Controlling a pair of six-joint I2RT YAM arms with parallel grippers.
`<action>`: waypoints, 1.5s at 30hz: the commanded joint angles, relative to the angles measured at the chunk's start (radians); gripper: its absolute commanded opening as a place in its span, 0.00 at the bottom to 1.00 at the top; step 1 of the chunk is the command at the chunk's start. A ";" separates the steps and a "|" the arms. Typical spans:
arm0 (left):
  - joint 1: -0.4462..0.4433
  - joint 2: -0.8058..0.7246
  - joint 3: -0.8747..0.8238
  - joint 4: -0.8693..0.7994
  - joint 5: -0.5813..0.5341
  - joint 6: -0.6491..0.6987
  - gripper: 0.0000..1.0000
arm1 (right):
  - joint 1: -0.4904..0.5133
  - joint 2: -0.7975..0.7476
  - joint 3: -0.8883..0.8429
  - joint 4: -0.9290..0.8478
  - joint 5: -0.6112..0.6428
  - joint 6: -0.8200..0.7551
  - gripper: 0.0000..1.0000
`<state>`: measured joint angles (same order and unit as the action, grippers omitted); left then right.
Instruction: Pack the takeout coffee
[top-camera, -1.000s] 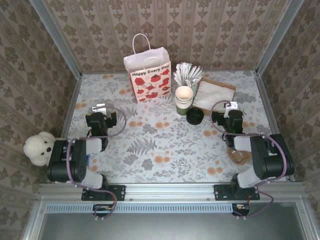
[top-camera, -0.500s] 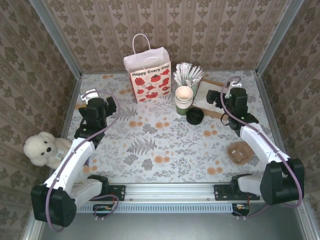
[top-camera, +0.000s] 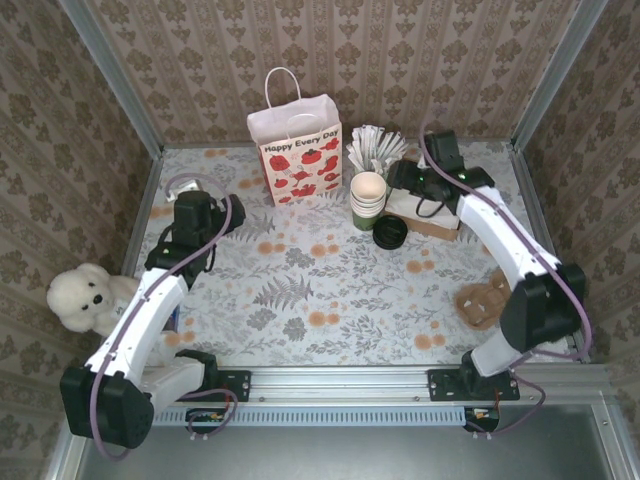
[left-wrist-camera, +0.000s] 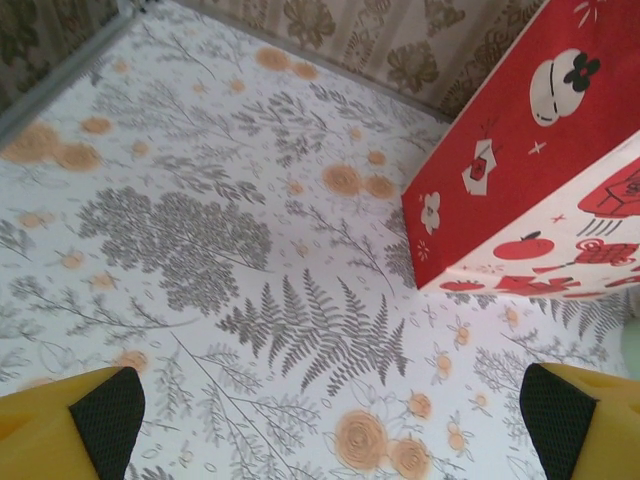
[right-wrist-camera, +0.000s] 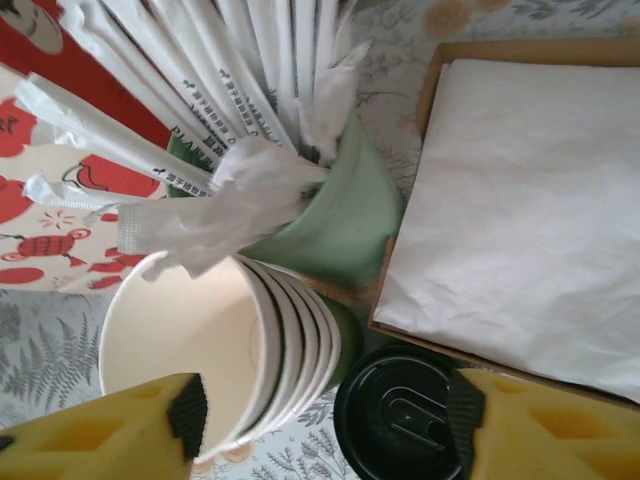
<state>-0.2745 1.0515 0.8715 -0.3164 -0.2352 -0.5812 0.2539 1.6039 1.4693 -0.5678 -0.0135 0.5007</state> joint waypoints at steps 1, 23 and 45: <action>-0.002 0.012 0.002 -0.042 0.058 -0.069 1.00 | 0.041 0.105 0.133 -0.183 0.070 -0.006 0.61; 0.000 0.099 0.000 -0.081 0.034 -0.096 1.00 | 0.125 0.333 0.391 -0.339 0.193 -0.076 0.27; 0.002 0.078 -0.022 -0.061 0.047 -0.081 1.00 | 0.158 0.257 0.347 -0.268 0.246 -0.120 0.00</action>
<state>-0.2741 1.1522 0.8551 -0.3748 -0.1932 -0.6659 0.4026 1.9247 1.8351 -0.8600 0.1997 0.4107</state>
